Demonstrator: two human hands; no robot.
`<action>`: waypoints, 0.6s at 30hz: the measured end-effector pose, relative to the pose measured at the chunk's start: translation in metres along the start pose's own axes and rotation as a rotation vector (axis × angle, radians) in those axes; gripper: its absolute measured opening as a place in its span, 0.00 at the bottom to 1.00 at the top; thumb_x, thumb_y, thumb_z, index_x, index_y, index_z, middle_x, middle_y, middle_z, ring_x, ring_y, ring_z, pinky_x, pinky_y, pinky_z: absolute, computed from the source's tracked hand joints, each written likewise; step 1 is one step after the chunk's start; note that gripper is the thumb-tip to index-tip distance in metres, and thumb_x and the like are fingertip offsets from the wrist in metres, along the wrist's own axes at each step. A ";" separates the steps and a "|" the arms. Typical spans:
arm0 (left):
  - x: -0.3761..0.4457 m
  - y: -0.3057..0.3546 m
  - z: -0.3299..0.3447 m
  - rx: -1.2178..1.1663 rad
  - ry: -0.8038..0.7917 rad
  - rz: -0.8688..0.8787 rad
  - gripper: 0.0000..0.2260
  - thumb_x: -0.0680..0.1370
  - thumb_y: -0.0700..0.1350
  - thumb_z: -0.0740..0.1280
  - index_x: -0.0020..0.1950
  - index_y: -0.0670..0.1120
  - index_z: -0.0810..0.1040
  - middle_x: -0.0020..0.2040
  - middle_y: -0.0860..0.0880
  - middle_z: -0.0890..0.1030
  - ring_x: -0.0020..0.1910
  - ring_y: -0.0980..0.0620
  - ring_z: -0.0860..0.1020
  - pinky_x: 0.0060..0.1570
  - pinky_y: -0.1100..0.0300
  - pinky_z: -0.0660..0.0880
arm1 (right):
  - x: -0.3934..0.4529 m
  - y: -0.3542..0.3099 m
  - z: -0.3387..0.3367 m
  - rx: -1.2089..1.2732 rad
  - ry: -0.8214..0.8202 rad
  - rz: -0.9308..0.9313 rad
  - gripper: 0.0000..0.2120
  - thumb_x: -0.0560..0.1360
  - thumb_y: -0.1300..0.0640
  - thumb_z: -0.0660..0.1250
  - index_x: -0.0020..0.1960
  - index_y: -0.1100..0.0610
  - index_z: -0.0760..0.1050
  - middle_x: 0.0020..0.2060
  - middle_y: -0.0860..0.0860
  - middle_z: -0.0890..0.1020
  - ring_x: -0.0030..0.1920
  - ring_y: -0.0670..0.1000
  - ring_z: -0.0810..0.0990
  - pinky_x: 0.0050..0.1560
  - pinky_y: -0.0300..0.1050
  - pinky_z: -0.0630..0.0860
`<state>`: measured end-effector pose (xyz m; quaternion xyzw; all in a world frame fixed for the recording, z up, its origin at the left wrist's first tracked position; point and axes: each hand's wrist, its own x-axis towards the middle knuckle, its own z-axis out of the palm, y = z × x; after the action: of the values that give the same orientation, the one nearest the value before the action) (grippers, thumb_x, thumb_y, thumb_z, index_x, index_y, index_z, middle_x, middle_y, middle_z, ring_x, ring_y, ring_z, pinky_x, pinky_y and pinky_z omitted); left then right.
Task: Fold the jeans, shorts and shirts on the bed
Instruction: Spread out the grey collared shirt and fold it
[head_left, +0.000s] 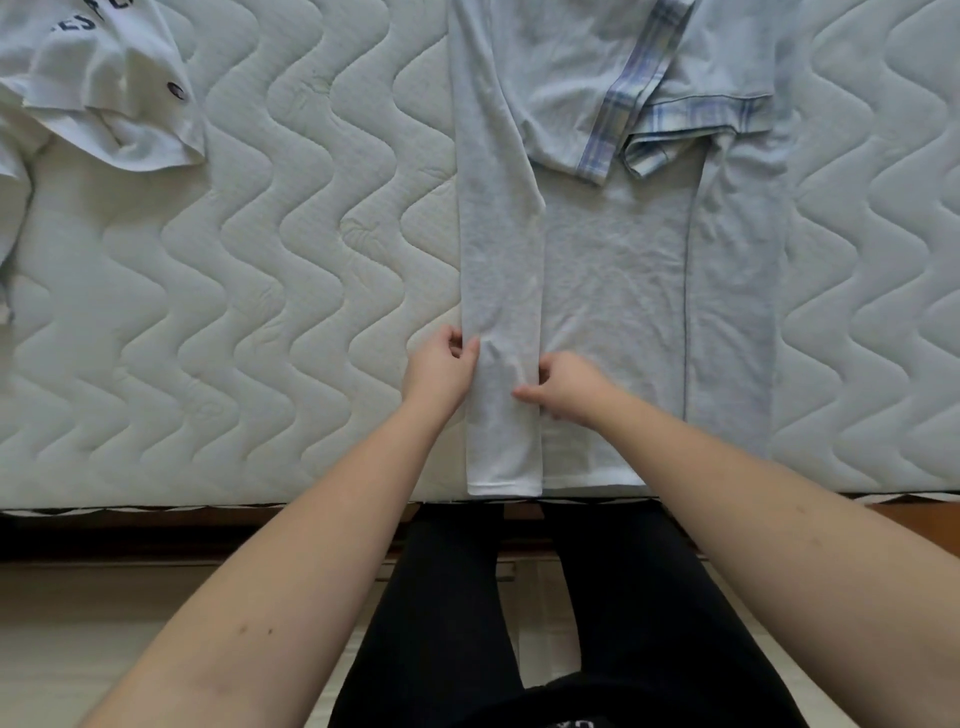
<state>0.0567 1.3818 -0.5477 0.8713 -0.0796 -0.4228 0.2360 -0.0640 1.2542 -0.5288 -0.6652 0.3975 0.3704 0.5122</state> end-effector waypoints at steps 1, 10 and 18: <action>-0.004 -0.003 0.002 -0.058 -0.035 -0.020 0.07 0.78 0.51 0.67 0.46 0.49 0.75 0.39 0.51 0.80 0.41 0.49 0.80 0.41 0.57 0.75 | -0.003 0.006 0.007 -0.022 -0.028 0.018 0.15 0.76 0.50 0.69 0.57 0.60 0.80 0.48 0.57 0.84 0.40 0.55 0.82 0.44 0.49 0.81; -0.039 -0.033 0.016 -0.095 -0.087 -0.073 0.08 0.77 0.51 0.69 0.46 0.47 0.78 0.38 0.51 0.80 0.41 0.48 0.80 0.42 0.54 0.76 | -0.033 0.054 0.041 0.159 0.062 -0.009 0.14 0.75 0.47 0.71 0.52 0.56 0.81 0.44 0.51 0.84 0.45 0.50 0.82 0.46 0.43 0.77; -0.064 -0.060 0.027 -0.080 -0.191 -0.129 0.09 0.75 0.50 0.72 0.50 0.47 0.79 0.42 0.47 0.83 0.42 0.49 0.82 0.45 0.51 0.78 | -0.039 0.075 0.059 0.033 0.079 0.059 0.10 0.73 0.46 0.72 0.42 0.49 0.73 0.37 0.45 0.80 0.41 0.48 0.80 0.38 0.42 0.70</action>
<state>-0.0076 1.4463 -0.5459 0.8203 -0.0283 -0.5211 0.2341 -0.1533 1.3061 -0.5343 -0.6588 0.4429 0.3520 0.4959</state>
